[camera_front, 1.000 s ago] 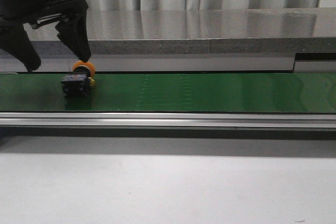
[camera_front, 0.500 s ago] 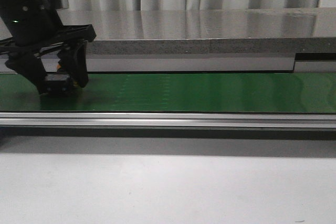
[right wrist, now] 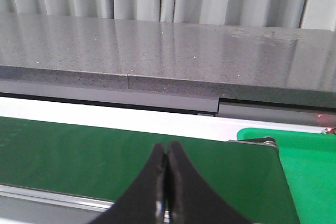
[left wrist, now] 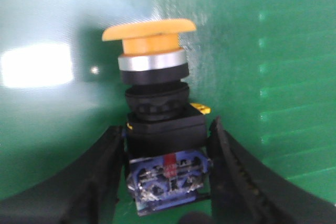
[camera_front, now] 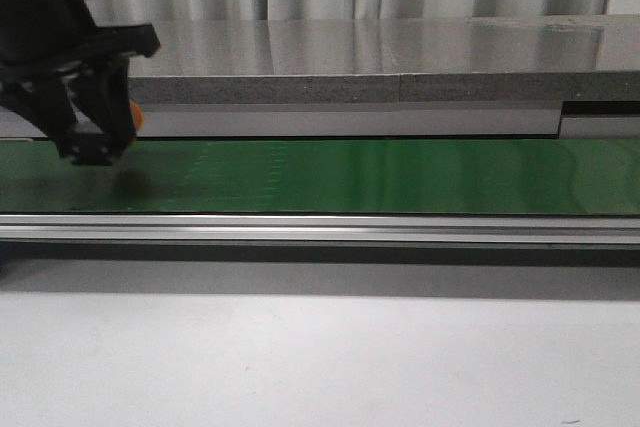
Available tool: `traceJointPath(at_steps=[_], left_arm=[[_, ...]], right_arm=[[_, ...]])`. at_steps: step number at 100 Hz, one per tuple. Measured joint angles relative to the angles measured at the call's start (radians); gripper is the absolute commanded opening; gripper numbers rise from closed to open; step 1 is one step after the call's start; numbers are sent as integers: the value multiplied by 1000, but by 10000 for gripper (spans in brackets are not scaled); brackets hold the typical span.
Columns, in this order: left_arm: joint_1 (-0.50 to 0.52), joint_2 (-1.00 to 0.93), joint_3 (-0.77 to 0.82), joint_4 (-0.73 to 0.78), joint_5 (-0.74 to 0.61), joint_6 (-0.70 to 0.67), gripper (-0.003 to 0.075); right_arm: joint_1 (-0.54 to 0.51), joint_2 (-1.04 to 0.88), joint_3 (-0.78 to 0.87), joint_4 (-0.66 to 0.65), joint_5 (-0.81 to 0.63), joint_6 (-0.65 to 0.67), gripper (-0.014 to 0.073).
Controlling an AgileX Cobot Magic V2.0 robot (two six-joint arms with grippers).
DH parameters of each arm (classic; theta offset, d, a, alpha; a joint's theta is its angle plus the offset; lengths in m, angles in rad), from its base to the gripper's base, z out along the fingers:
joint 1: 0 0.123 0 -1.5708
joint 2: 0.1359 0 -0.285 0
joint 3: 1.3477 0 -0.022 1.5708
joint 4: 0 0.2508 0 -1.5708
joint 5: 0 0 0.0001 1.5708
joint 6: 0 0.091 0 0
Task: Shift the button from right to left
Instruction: 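Lift the button with the left gripper into the blue tray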
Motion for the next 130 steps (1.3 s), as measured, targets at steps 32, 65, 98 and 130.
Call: traceJointPath(at_steps=[32, 65, 98, 130], left_arm=[[271, -157, -2, 133, 111, 69, 151], [570, -145, -2, 150, 116, 228, 151], [590, -2, -2, 148, 73, 486, 151], [590, 178, -2, 152, -35, 495, 155]], right_arm=[[0, 0, 0, 0, 0, -2, -59], [0, 0, 0, 0, 0, -2, -59], [0, 0, 0, 0, 0, -2, -59], [0, 0, 0, 0, 0, 0, -59]])
